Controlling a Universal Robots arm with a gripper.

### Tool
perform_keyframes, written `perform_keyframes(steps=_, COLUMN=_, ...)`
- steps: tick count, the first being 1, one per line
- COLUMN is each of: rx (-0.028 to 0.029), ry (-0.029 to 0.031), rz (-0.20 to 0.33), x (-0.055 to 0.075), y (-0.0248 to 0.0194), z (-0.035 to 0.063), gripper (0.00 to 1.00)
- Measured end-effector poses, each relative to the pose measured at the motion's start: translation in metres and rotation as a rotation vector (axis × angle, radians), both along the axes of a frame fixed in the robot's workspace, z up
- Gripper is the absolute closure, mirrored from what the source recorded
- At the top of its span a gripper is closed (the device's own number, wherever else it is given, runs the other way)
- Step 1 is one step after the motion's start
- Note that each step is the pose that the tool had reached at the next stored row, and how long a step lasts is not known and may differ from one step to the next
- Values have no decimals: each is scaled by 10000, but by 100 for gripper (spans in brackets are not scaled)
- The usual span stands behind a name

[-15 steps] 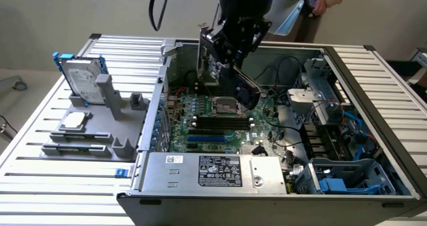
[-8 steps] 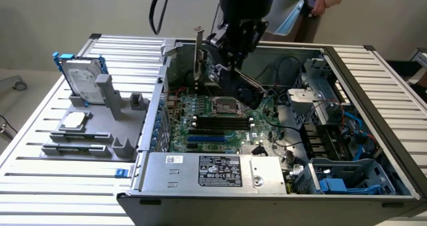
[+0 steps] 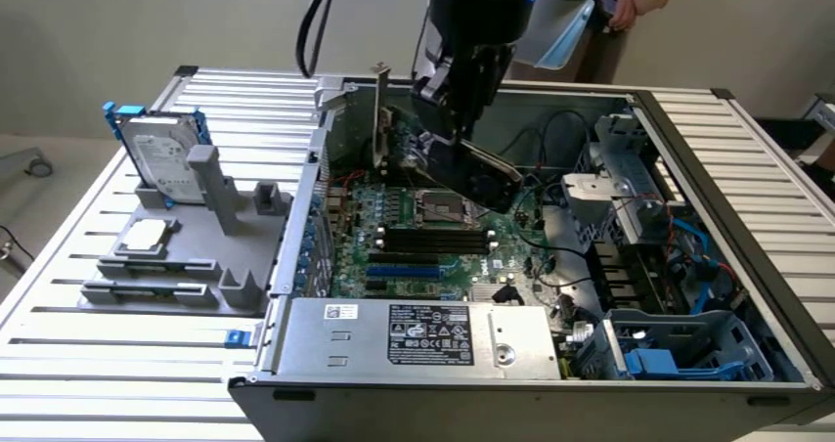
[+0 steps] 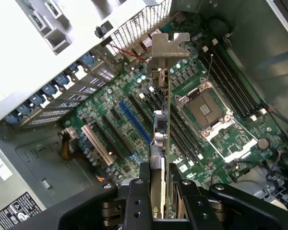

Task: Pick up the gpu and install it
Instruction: 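Insert the gpu into the slot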

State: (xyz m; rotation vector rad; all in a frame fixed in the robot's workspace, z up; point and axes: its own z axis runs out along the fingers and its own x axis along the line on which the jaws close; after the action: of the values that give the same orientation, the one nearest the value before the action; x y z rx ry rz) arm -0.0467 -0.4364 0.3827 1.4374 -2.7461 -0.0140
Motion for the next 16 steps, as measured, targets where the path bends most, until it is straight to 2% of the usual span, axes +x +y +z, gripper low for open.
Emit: perform_keyframes(steps=16, rx=45, ry=-42, rz=2915, x=0, y=0, z=-168, gripper=74)
